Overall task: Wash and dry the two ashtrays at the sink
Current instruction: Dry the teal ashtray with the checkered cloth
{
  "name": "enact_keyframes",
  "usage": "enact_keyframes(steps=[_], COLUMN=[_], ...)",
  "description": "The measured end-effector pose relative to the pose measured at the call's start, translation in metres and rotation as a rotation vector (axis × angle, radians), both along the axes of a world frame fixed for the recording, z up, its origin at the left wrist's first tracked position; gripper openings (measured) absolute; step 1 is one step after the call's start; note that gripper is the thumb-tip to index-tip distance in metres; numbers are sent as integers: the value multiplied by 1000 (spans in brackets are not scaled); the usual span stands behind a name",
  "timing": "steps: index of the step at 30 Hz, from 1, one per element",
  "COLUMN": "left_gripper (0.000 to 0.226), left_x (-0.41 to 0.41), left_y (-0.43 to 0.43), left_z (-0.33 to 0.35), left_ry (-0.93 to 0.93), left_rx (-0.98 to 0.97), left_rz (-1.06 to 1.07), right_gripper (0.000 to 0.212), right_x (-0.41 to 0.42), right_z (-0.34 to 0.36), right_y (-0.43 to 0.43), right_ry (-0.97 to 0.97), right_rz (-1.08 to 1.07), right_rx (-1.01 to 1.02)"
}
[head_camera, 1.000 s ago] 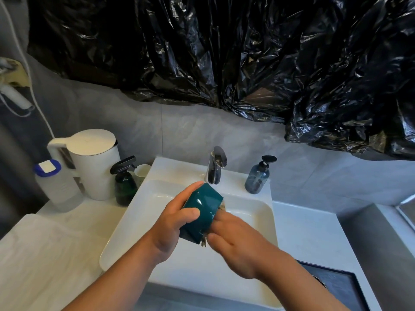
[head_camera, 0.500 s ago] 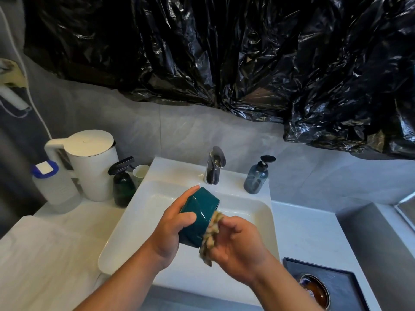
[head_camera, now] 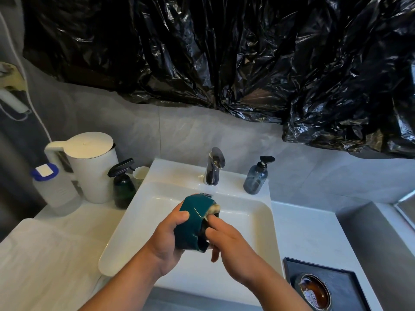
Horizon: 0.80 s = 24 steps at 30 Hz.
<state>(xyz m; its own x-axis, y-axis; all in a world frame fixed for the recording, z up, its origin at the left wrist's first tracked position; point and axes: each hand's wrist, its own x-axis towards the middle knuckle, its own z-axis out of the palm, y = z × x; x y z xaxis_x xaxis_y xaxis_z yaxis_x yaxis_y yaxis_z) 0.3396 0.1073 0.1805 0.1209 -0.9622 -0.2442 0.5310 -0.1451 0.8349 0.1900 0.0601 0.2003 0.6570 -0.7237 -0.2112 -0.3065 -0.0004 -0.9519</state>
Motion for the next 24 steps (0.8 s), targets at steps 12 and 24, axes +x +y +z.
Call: enact_keyframes(steps=[12, 24], left_gripper=[59, 50], left_x=[3, 4], left_y=[0, -3], left_z=[2, 3], left_ry=[-12, 70], left_rx=[14, 92], left_rz=[47, 60], right_gripper=[49, 53], right_x=[-6, 6], right_z=[21, 14], right_y=[-10, 5], right_ry=[-83, -112], right_rz=[158, -37], right_rx=[334, 158])
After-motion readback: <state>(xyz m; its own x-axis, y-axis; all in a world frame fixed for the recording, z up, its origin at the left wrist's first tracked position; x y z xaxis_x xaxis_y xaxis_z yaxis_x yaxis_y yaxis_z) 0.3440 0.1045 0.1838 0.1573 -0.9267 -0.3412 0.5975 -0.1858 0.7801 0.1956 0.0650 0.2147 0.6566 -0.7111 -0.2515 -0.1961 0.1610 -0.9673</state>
